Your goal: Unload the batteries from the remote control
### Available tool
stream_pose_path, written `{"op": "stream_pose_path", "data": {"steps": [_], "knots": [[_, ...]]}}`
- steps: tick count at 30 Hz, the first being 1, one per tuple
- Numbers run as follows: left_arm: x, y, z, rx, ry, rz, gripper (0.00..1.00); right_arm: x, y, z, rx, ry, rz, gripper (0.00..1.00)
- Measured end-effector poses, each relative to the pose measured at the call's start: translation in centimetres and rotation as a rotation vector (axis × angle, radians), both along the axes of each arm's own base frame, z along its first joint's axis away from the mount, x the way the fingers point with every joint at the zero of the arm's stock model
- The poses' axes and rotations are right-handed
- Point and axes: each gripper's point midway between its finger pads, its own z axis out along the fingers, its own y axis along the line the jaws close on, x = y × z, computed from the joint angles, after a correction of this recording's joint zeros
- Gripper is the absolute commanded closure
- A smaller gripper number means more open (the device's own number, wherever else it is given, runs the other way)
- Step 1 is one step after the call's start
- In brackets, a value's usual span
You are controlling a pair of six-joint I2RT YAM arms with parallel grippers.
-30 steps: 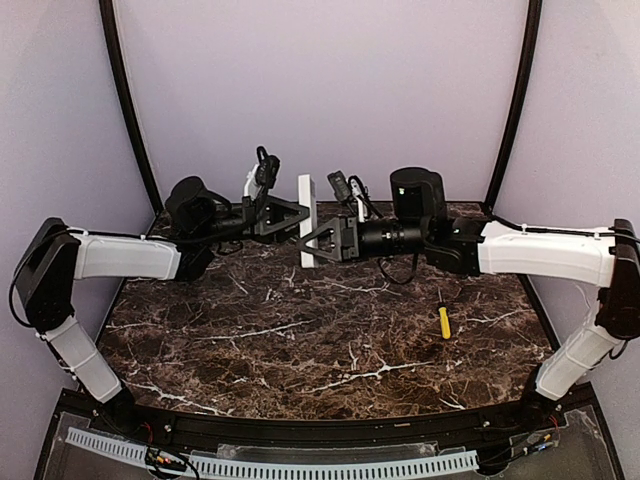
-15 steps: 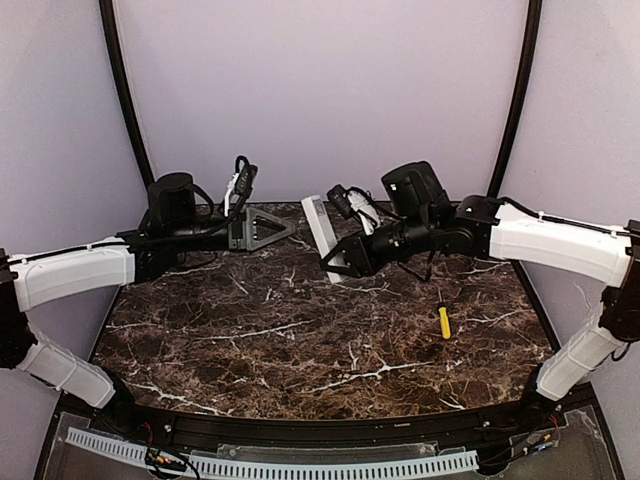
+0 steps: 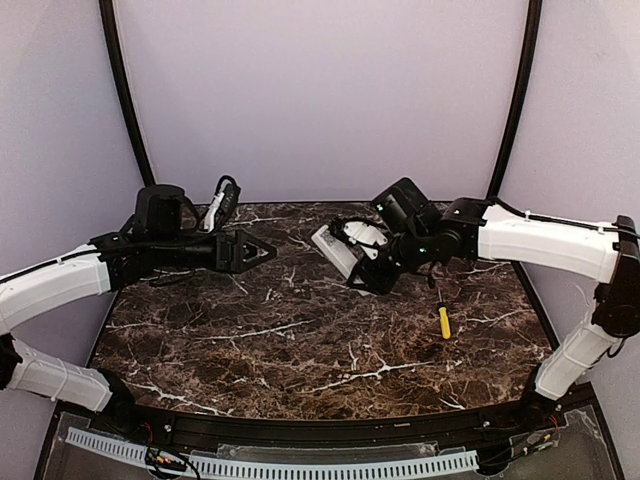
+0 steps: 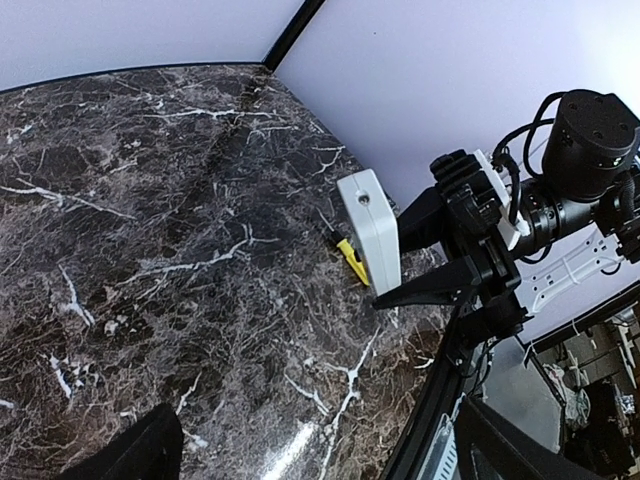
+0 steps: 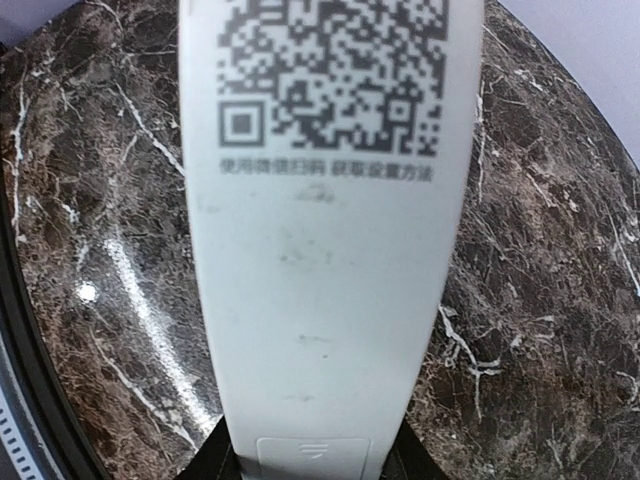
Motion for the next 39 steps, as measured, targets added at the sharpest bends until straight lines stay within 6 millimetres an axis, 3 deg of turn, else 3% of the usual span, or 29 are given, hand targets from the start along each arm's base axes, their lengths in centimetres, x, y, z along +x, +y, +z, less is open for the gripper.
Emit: {"op": "stream_pose_path", "data": {"steps": [8,20,25,39], "knots": [[0.5,-1.0,-2.8,0.073,0.122,-0.035,0.09,0.4,-0.5,-0.8,-0.134,-0.137,0.045,1.0],[-0.1,-3.8,-1.9,-0.017,0.261,-0.172,0.21,-0.6,0.7,-0.8,-0.18,-0.244,0.141,1.0],[0.0,-4.6,-2.9,-0.03,0.335,-0.196,0.25,-0.9,1.4,-0.8,-0.175,-0.282,0.171,1.0],[-0.5,-5.3,-3.5,-0.065,0.432,-0.232,0.37,-1.3,1.9,-1.0,-0.204,-0.325,0.214,1.0]]}}
